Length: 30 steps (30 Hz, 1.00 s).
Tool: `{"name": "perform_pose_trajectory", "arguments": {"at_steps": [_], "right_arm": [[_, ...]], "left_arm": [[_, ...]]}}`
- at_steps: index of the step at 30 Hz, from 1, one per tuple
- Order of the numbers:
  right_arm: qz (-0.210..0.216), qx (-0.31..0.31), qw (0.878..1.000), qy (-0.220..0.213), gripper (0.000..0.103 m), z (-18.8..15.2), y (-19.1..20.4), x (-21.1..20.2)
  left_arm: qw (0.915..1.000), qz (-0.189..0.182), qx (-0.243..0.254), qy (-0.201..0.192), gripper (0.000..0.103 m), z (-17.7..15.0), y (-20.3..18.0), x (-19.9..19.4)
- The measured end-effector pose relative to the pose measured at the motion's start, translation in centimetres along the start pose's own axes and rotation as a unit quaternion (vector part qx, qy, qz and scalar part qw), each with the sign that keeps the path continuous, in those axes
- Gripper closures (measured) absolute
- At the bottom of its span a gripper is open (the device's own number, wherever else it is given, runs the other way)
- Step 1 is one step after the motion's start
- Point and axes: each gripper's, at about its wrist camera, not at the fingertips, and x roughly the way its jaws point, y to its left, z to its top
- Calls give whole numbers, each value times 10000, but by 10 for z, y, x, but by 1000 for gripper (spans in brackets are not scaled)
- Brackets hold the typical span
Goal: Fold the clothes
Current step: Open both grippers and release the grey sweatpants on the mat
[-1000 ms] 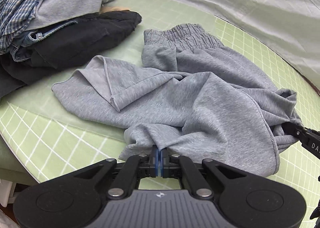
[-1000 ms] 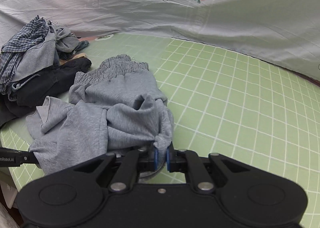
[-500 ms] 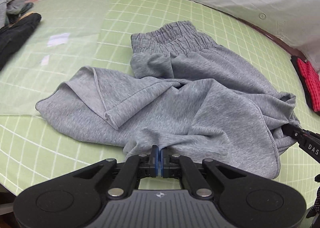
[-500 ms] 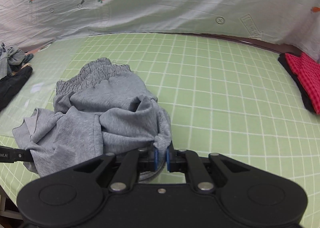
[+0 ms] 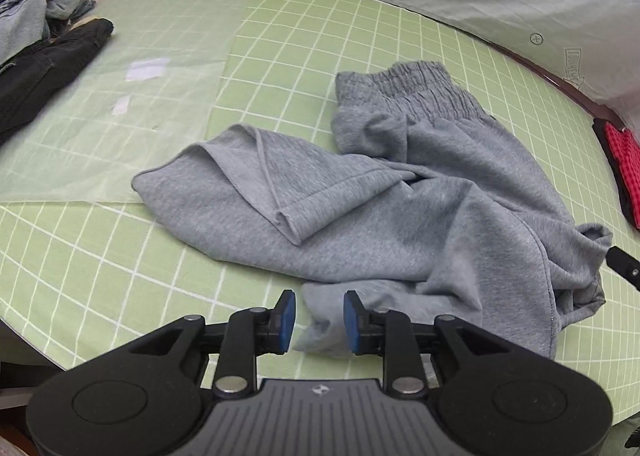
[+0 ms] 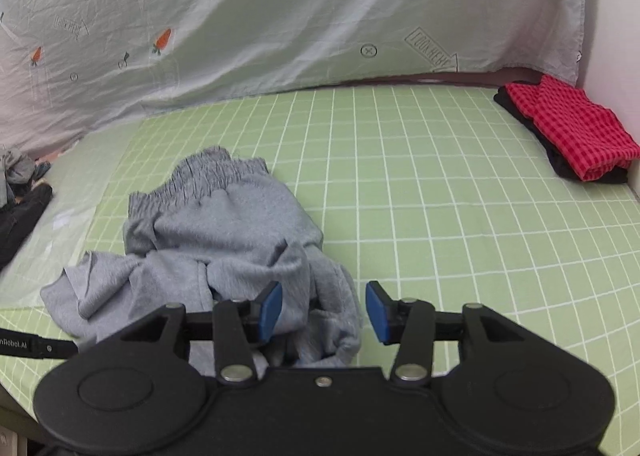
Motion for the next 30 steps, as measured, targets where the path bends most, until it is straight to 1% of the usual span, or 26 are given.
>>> {"name": "perform_pose_trajectory", "arguments": {"at_steps": [2,4,5,7,11,13,16,18,20,24,26,28,30], "right_arm": [[99,162,9997,-142,52,7,8,0],[52,149,9998,-107,51,10,17,7],[6,116,9999,-72,51,11,22,12],[-55,118,9999,1,51,12,30,21],[-138,175,9997,132,50,16,42,38],[-222,164,9995,176,45,19,49,47],[-379,14,9990,239,41,25,58,59],[-400,-124,9988,241,37,27,65,67],[-365,-294,9985,288,34,30,72,77],[-198,-545,9971,490,28,33,89,100],[-39,-645,9957,666,25,33,103,118],[24,-640,9937,922,25,30,115,136],[-11,-648,9907,1200,25,26,123,154]], "left_arm": [[9999,37,-127,2,75,8,13,2],[9996,-21,-263,88,74,18,25,8],[9996,-68,-255,102,74,23,28,11],[9997,-142,-145,126,67,33,29,18],[9991,-318,8,268,63,51,31,35],[9983,-449,34,364,61,59,32,45],[9964,-666,49,517,56,73,36,61],[9945,-805,80,663,52,82,36,73],[9923,-934,122,803,52,92,36,85],[9892,-1004,441,970,51,101,28,97],[9878,-1022,568,1031,47,102,23,102],[9866,-1054,694,1031,37,102,18,103],[9862,-1011,823,1019,36,101,13,103]]}}
